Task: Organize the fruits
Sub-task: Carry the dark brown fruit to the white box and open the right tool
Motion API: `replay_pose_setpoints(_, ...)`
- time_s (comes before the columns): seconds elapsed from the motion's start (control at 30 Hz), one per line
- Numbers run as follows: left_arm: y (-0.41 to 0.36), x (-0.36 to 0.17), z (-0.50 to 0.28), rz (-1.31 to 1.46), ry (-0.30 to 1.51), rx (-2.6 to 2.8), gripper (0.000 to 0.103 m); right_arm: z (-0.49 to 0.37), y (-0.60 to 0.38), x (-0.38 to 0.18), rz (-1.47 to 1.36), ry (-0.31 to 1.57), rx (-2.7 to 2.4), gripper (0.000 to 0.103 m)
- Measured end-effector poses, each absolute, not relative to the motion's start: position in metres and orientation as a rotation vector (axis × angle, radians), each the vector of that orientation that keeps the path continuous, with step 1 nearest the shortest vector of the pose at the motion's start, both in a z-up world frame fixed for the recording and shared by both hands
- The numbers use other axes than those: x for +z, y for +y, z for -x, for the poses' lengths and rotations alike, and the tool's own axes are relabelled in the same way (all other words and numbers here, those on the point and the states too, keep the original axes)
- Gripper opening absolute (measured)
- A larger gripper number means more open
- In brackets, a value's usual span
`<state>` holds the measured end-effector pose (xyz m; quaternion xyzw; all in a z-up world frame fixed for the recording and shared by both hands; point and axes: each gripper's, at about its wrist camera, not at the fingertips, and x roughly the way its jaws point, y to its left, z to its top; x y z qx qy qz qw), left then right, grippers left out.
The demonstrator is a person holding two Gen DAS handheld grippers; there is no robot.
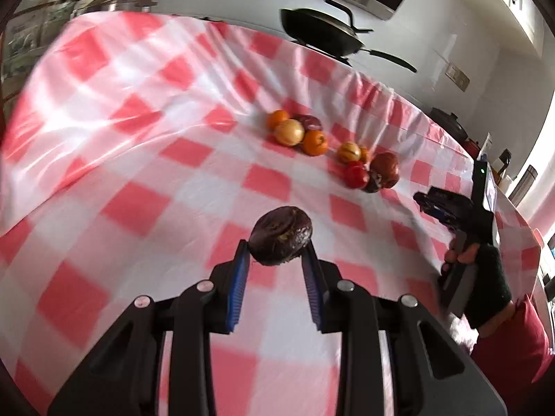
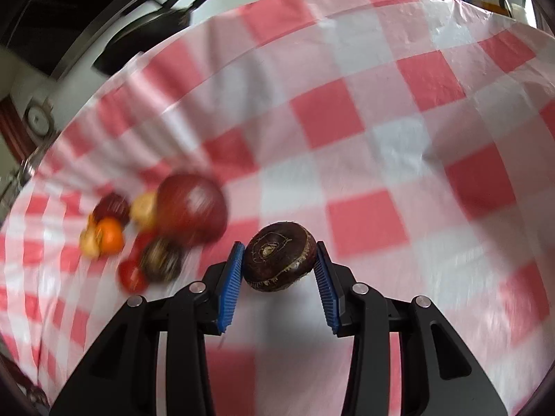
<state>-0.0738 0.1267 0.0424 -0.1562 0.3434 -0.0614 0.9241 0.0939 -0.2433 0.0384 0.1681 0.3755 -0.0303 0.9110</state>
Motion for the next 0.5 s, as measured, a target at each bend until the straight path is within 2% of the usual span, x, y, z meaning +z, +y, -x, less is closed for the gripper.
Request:
replay_pose_setpoints(0.2, 0.180, 0.041, 0.122, 0.353, 0.677, -0.051, 0.031, -0.034, -0.168, 0.048, -0.174, 0.826, 0.029, 0.040)
replay_pose_setpoints(0.5, 0.244, 0.041, 0.195, 0.303, 0.638, 0.079, 0.031, 0.074, -0.030, 0.065, 0.101, 0.794, 0.318, 0.040)
